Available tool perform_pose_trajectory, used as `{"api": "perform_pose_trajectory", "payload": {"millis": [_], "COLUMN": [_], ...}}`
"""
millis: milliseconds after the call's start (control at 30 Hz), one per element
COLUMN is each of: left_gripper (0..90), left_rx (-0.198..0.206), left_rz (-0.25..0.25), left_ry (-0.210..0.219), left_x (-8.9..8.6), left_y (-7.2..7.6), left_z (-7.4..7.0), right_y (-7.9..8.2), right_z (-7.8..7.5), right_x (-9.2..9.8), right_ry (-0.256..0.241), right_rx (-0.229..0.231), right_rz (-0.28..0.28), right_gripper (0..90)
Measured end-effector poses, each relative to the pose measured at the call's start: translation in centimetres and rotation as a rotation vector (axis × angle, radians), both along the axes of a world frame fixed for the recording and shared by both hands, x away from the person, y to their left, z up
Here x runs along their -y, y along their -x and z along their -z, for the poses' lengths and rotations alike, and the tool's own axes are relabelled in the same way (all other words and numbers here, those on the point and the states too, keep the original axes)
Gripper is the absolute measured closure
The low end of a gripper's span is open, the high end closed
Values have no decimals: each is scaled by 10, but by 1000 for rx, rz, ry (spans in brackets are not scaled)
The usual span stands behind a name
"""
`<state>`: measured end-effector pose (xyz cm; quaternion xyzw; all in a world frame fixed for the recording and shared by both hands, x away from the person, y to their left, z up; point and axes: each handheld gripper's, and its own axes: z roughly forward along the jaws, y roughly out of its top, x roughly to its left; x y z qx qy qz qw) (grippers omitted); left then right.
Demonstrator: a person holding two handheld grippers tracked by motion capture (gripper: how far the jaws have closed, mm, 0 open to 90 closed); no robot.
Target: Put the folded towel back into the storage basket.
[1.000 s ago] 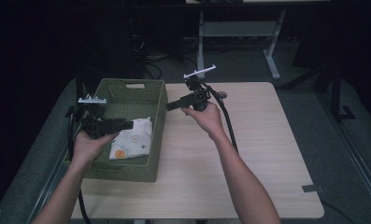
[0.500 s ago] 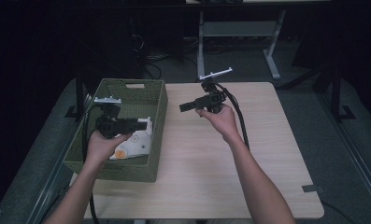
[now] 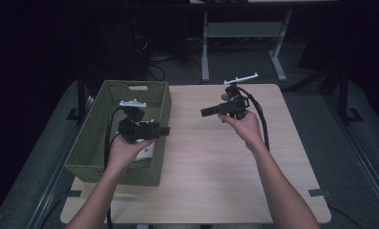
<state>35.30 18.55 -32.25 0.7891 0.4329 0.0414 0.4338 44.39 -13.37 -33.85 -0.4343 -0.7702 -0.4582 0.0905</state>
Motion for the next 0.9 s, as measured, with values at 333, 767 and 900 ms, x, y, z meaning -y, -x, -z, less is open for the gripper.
{"api": "perform_pose_trajectory", "payload": {"millis": [333, 767, 900], "left_gripper": [417, 394, 382], "left_rx": [1, -3, -10], "left_rz": [59, 133, 154], "left_ry": [3, 1, 6], "left_x": [42, 87, 101], "left_y": [2, 11, 16], "left_z": [4, 11, 14], "right_y": [12, 29, 36], "right_z": [7, 17, 19], "right_x": [43, 87, 99], "right_ry": [-18, -35, -31], "right_rx": [-3, -17, -19], "right_rz": [50, 107, 123], "right_gripper": [366, 340, 335]}}
